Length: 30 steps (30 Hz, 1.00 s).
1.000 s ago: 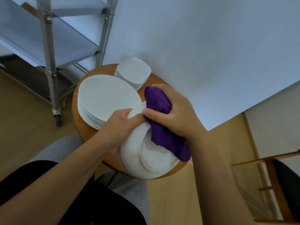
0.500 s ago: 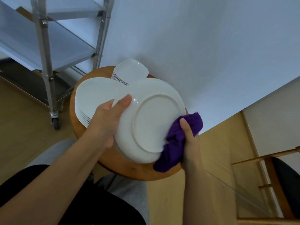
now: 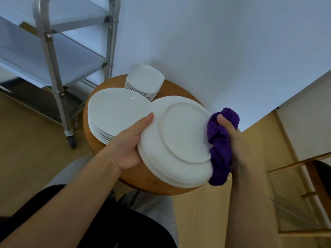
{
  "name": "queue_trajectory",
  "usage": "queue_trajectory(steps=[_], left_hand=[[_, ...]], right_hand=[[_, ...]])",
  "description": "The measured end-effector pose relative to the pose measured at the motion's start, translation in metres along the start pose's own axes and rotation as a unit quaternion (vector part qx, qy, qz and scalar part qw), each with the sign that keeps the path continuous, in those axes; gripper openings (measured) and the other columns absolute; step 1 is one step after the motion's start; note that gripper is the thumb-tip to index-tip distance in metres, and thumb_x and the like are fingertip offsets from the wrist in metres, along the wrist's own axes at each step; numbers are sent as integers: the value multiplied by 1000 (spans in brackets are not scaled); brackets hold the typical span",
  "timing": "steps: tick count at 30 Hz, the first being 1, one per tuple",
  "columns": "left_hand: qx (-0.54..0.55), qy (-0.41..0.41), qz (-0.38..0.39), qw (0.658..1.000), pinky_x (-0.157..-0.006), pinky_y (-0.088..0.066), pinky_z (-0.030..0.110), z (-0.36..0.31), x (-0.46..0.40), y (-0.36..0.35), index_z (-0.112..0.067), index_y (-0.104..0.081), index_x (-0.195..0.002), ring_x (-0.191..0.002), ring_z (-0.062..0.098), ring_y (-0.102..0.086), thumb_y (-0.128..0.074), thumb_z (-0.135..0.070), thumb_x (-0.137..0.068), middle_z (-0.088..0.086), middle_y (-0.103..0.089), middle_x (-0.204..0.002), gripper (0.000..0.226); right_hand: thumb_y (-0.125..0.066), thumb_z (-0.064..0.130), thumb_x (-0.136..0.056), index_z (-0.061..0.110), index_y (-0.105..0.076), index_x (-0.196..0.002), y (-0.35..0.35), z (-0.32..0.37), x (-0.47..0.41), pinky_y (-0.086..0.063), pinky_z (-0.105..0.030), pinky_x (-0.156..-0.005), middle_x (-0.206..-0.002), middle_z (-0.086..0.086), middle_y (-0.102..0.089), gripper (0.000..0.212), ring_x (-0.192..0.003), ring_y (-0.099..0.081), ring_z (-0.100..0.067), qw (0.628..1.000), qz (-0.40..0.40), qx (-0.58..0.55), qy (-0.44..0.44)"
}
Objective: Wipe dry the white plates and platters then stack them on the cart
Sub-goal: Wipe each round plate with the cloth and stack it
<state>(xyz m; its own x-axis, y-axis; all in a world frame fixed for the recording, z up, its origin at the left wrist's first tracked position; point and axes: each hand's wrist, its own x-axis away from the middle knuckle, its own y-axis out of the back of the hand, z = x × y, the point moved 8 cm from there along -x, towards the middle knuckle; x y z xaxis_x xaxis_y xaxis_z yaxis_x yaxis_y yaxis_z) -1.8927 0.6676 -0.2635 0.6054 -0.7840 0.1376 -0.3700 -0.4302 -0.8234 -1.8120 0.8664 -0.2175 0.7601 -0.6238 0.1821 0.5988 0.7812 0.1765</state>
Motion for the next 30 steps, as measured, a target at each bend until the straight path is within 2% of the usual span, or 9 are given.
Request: queue_trajectory(steps=[3,7,10,13,15,18,23,25,30], left_hand=[[-6,-57,-34,998,-70,-59,33,-4,5,-6,-36,-77,-74,-86,15,-71,-60,-33,-72,-4,-75,-93,18],[-4,-104,-63,993,-66,-59,32,-4,2,-7,-31,-64,-103,-87,15,-71,-63,-35,-68,-3,-74,-97,35],[-45,-129,-88,987,-61,-57,27,1,0,-10,-34,-57,-102,-82,11,-71,-60,-40,-65,-9,-74,-90,38],[-94,-139,-97,981,-57,-56,23,-3,3,-8,-36,-56,-96,-76,6,-70,-58,-45,-64,-14,-73,-82,34],[-132,-132,-103,977,-57,-55,20,-5,8,-5,-34,-58,-96,-75,5,-69,-58,-45,-65,-16,-73,-81,33],[-163,-112,-75,977,-55,-52,14,3,11,-13,-27,-61,-93,-74,3,-69,-60,-39,-70,-15,-73,-80,26],[-226,-128,-95,961,-74,-56,24,-6,9,-18,-34,-60,-91,-86,10,-68,-56,-33,-88,-13,-73,-89,6],[-243,-140,-98,955,-82,-55,31,-13,10,-20,-34,-59,-96,-93,15,-67,-56,-41,-83,-7,-71,-101,16],[-260,-150,-96,949,-86,-54,30,-19,9,-20,-40,-55,-101,-99,12,-63,-43,-57,-76,-12,-67,-105,33]], right_hand=[[-66,44,-83,17,-57,-115,0,-9,11,-52,-41,-85,-111,-5,-67,44,-101,-66,-23,999,-13,-35,7],[-75,54,-58,18,-58,-118,-14,-27,35,-50,-48,-93,-112,-6,-67,72,-104,-63,-26,986,-139,-89,28],[-66,61,-59,20,-59,-114,-33,-41,50,-54,-35,-82,-96,8,-69,69,-92,-65,-10,974,-195,-104,49],[-64,46,-79,19,-54,-119,-46,-41,52,-48,-10,-59,-81,24,-66,49,-75,-63,7,981,-163,-66,84],[-64,37,-86,25,-48,-129,-48,-33,42,-51,-14,-65,-99,18,-65,47,-86,-64,2,992,-109,-29,60],[-53,47,-91,31,-33,-140,-42,-19,24,-49,-37,-91,-124,5,-54,56,-106,-56,-17,996,-84,34,21],[-44,48,-94,29,-31,-141,-65,18,26,-38,0,-61,-114,9,-49,52,-81,-45,9,975,-31,171,135],[-47,42,-95,24,-35,-141,-71,27,30,-32,8,-64,-120,9,-52,51,-86,-49,8,969,-15,177,173],[-57,40,-85,33,-38,-130,-104,29,42,-44,-4,-71,-113,18,-54,49,-96,-57,3,967,86,120,207]])
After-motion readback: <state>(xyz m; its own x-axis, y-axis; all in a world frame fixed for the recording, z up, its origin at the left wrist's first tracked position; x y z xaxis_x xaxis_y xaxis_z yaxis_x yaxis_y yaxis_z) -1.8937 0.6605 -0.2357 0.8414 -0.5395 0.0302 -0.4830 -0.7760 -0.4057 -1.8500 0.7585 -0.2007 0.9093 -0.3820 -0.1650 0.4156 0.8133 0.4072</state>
